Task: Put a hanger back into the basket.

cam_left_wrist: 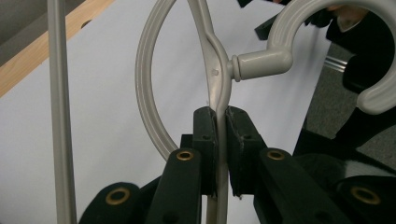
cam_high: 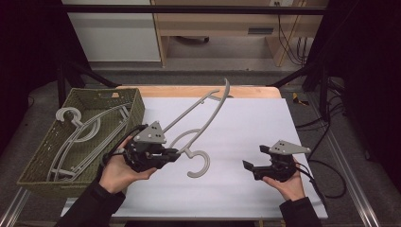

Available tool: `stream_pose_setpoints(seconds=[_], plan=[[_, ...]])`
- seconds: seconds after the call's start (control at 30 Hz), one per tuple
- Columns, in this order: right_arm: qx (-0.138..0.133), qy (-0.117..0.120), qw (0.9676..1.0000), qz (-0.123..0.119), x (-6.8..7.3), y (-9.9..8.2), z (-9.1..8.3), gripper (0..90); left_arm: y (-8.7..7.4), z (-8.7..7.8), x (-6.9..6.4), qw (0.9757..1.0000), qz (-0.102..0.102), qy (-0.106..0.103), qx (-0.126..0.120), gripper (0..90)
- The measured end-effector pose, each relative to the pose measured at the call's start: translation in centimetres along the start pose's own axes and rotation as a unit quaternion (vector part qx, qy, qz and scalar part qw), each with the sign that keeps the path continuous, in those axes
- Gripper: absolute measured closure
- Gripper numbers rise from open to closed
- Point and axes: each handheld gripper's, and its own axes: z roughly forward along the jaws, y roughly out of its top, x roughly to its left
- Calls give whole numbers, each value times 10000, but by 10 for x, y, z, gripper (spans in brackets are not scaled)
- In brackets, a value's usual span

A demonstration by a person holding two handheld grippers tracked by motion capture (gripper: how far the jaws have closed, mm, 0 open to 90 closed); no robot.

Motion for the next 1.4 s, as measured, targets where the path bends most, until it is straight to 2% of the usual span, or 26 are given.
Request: stream_pose_setpoints(seconds=[0.2,0.3,0.33,0.43,0.53,0.73,1.0,1.1,1.4], plan=[[13,-2,10000,49,0,0,0,132,17,-19,-1,9998,137,82,-144,831],[-3,-2,10000,42,-1,0,-1,132,26,-29,1,9996,181,163,-136,830],[-7,-4,10000,43,-1,0,-1,132,29,-33,2,9995,213,220,-120,830],[-13,-1,10000,34,-1,0,-2,131,31,-44,9,9995,157,139,-217,830],[-23,-3,10000,33,-1,0,-2,131,30,-52,19,9995,115,255,-166,830],[-17,-16,10000,49,-1,0,-2,131,18,-68,43,9988,2,485,-54,830],[-14,-32,10000,31,-1,0,-1,131,-6,-89,71,9980,-122,611,89,830],[6,-27,10000,25,-1,0,0,129,-16,-98,80,9976,-203,659,60,830],[-45,-25,10000,-6,0,-1,1,102,-51,-109,107,9948,-603,805,142,830]])
